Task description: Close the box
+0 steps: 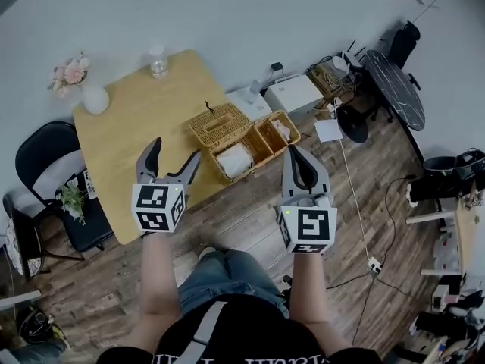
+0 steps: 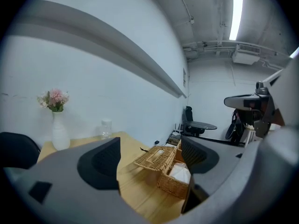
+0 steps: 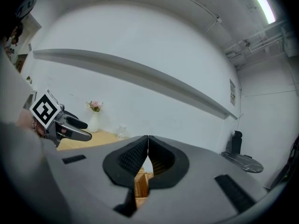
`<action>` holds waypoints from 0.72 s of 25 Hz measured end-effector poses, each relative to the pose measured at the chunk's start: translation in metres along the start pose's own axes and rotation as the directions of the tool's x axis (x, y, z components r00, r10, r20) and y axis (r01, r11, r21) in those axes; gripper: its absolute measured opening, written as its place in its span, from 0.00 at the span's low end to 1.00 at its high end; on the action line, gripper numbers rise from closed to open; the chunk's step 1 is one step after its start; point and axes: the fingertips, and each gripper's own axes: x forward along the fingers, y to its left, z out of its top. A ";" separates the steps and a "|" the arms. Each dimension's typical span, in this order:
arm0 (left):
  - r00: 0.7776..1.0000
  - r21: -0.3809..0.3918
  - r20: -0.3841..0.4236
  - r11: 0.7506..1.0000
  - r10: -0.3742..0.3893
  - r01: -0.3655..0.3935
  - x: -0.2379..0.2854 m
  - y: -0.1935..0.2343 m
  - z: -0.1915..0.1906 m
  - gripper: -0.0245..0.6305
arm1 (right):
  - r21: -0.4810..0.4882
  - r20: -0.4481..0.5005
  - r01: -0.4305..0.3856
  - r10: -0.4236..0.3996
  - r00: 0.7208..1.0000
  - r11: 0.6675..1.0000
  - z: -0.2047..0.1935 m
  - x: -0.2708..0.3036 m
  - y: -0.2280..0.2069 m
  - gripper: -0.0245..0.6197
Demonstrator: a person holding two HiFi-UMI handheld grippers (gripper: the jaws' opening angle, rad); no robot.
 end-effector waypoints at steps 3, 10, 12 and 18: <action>1.000 -0.008 -0.029 1.000 -0.009 0.009 0.013 0.001 -0.010 0.65 | 0.008 -0.022 -0.010 0.010 1.000 1.000 -0.011 0.013 -0.003 0.06; 0.989 -0.125 -0.135 0.991 -0.061 0.044 0.059 -0.001 -0.041 0.65 | 0.025 -0.078 -0.053 0.055 0.995 0.998 -0.045 0.047 -0.023 0.06; 0.981 -0.168 -0.175 0.984 -0.084 0.054 0.076 0.000 -0.053 0.65 | 0.041 -0.092 -0.059 0.063 0.994 0.997 -0.056 0.065 -0.032 0.06; 0.968 -0.271 -0.230 0.962 -0.101 0.036 0.117 0.011 -0.080 0.65 | 0.056 -0.106 -0.098 0.103 0.989 0.994 -0.070 0.112 -0.051 0.06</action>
